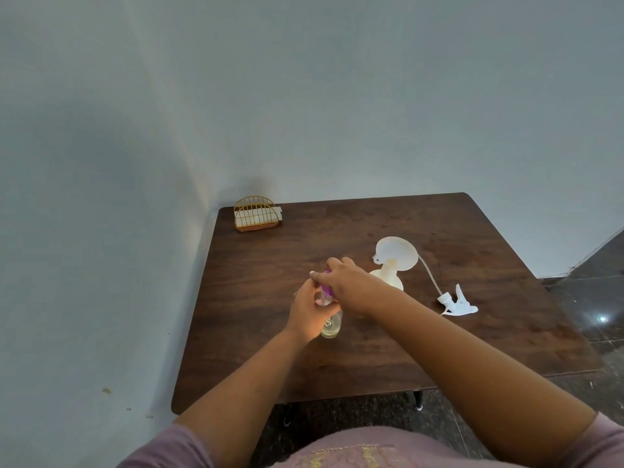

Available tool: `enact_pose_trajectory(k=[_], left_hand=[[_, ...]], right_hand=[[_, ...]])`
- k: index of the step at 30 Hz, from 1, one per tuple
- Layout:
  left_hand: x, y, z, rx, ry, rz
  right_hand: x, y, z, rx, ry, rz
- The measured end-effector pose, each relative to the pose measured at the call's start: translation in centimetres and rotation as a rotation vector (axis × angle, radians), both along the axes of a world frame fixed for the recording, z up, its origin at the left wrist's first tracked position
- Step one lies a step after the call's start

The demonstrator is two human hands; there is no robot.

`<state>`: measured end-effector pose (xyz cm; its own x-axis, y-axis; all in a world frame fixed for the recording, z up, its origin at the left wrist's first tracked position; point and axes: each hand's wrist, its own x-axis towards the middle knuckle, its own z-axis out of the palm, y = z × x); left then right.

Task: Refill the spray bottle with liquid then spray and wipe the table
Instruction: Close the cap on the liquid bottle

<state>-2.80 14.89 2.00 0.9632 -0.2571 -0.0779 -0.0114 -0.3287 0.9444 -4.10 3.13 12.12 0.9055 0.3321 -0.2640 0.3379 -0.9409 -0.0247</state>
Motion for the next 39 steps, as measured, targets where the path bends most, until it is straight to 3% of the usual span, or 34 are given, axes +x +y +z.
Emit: enact_pose_trajectory(k=[14,20,25,35,39], left_hand=[[-0.1,-0.2,0.6,-0.073,0.068,-0.031],[-0.1,0.3,0.6,-0.053,0.07,-0.015],[-0.1,0.3,0.7,-0.019,0.056,-0.025],[-0.2,0.2,1.8,-0.058,0.052,-0.053],[-0.2,0.2,1.7,-0.031,0.03,-0.066]], right_hand=[[-0.2,0.3,-0.8,0.159,-0.13,-0.271],[-0.5,-0.7,1.0,0.355,0.067,-0.172],[0.1,-0.3,1.1,0.199,0.064,-0.129],[-0.4,0.3,0.2,0.207,-0.159,-0.325],[-0.3,0.1,0.3,0.254,-0.037,-0.188]])
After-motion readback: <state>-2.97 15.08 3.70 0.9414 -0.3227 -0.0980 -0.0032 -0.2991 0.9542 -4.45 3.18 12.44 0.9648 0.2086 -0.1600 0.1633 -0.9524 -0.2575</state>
